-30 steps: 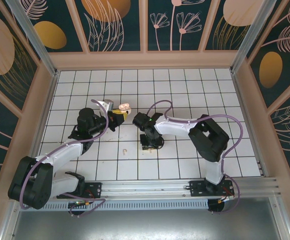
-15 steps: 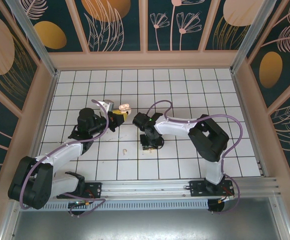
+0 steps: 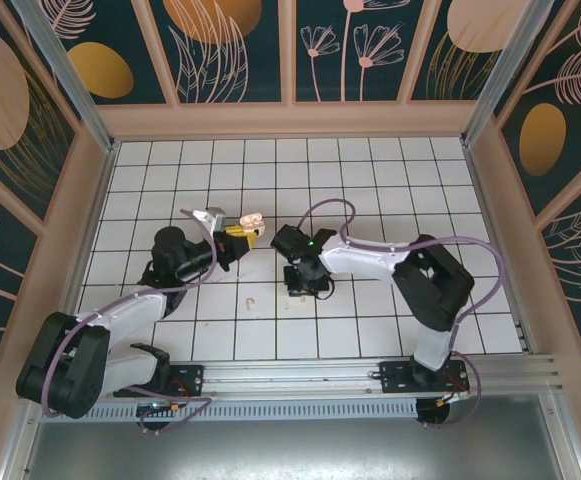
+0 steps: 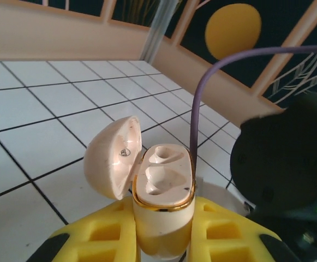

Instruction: Insert wireless bluetooth earbuds into charging case

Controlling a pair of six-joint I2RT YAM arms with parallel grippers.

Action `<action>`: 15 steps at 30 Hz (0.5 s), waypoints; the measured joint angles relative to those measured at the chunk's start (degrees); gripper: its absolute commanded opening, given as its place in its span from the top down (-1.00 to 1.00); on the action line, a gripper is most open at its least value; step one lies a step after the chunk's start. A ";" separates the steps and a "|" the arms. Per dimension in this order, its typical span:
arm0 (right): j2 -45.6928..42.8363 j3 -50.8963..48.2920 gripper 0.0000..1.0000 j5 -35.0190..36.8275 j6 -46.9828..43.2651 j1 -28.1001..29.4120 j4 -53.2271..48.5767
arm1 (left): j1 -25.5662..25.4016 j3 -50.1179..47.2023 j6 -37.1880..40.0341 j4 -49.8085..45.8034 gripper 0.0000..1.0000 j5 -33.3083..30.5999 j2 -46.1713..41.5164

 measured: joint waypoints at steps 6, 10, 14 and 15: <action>-11.28 -4.11 0.60 5.64 0.39 -0.11 8.55 | -0.87 -4.39 -2.51 15.30 0.66 2.19 2.97; -18.71 -6.86 0.60 9.64 0.11 -0.46 15.17 | -3.26 -4.39 -2.29 20.61 0.67 2.58 5.18; -24.83 -9.49 0.60 12.66 -1.57 -0.87 22.67 | -4.94 -4.39 -2.27 25.62 0.67 3.37 8.02; -26.14 -10.16 0.60 13.14 -2.21 -0.87 24.65 | -5.22 -4.39 -2.27 26.38 0.67 3.48 8.70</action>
